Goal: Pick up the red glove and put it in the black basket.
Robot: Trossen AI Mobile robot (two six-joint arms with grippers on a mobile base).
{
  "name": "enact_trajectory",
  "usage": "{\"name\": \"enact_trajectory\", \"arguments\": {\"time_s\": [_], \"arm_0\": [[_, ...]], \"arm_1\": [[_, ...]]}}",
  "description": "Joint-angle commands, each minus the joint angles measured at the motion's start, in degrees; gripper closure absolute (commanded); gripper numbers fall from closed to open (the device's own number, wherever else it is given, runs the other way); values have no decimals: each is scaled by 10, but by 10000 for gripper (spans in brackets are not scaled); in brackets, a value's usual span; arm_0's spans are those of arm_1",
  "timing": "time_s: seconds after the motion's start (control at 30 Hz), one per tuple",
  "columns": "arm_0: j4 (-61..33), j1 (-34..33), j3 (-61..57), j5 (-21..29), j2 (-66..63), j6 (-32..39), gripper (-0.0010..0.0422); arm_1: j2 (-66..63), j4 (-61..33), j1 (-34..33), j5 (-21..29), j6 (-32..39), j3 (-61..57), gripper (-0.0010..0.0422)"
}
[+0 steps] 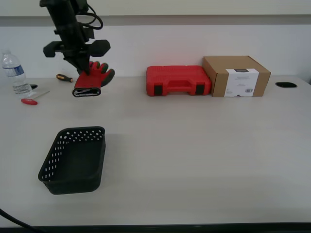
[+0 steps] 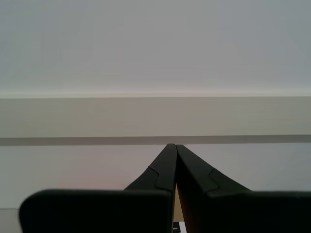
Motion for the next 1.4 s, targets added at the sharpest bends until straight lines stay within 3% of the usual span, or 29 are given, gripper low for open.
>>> {"name": "enact_trajectory", "arguments": {"time_s": [0.03, 0.3, 0.47, 0.63, 0.8, 1.0, 1.13, 1.4], "arm_0": [[-2, 0, 1, 0, 0, 2, 412], [-2, 0, 1, 0, 0, 2, 412], [-2, 0, 1, 0, 0, 2, 412], [-3, 0, 1, 0, 0, 2, 412], [-4, 1, 1, 0, 0, 2, 412], [-4, 0, 1, 0, 0, 2, 412], [-5, 1, 1, 0, 0, 2, 412], [-4, 1, 1, 0, 0, 2, 412]], "arm_1": [[-84, 24, -2, 2, -12, -107, 414], [-252, 120, -3, 24, -58, -433, 414], [-249, 182, -3, 24, -68, -512, 414], [-220, 194, -3, 31, -75, -513, 414], [-110, 226, -3, 35, -77, -503, 414], [-64, 230, -5, 51, -81, -435, 413], [-47, 194, -6, 76, -89, -379, 414], [75, 162, -10, 76, -82, -327, 413]]}}
